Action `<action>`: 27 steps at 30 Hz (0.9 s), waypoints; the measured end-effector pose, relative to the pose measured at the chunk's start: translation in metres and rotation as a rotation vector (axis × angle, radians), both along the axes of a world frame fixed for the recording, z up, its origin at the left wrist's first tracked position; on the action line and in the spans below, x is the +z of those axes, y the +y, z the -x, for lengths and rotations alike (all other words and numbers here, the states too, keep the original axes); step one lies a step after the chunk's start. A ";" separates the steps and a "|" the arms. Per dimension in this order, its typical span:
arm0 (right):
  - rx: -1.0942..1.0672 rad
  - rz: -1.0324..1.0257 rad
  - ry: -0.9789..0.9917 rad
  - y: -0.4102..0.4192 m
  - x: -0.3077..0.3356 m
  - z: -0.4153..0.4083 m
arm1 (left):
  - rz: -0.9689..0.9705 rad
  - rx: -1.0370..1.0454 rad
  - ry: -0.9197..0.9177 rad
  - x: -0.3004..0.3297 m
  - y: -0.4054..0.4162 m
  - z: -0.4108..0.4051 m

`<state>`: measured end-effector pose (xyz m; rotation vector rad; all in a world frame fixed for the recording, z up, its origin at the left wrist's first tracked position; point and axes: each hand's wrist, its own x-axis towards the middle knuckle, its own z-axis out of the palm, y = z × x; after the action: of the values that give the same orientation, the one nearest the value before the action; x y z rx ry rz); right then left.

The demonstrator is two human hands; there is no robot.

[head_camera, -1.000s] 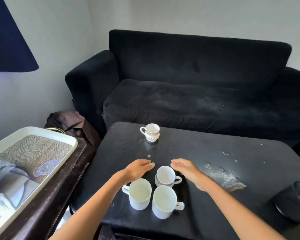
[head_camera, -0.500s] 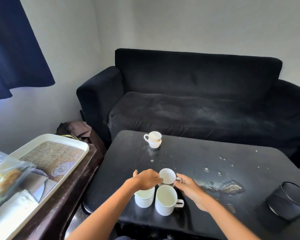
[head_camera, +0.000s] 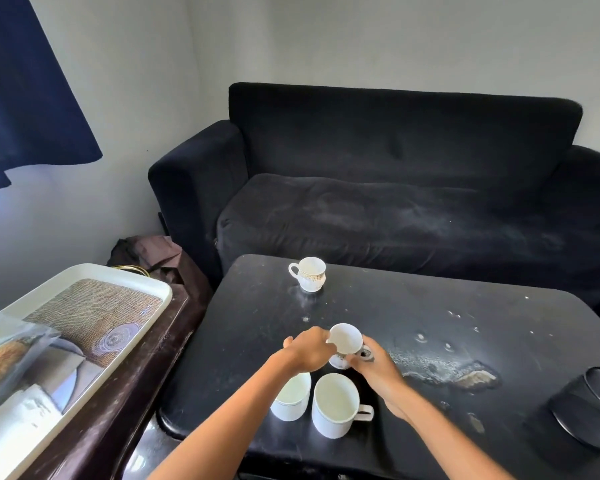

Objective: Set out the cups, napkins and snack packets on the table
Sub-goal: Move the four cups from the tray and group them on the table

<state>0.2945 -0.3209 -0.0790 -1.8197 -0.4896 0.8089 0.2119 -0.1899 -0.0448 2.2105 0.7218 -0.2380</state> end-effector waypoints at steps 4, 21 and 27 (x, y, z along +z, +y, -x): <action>-0.010 0.007 -0.038 0.008 -0.002 -0.014 | 0.102 0.013 -0.081 -0.003 0.003 -0.009; -0.108 0.011 -0.144 0.072 -0.026 -0.092 | 0.274 0.241 -0.176 -0.054 0.051 -0.051; -0.119 -0.018 -0.114 0.094 -0.035 -0.112 | -0.135 0.531 -0.239 -0.083 0.083 -0.055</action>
<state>0.4062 -0.2273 -0.1136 -1.8671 -0.4551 0.6203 0.2673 -0.1072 -0.1277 2.0340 1.1763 0.3439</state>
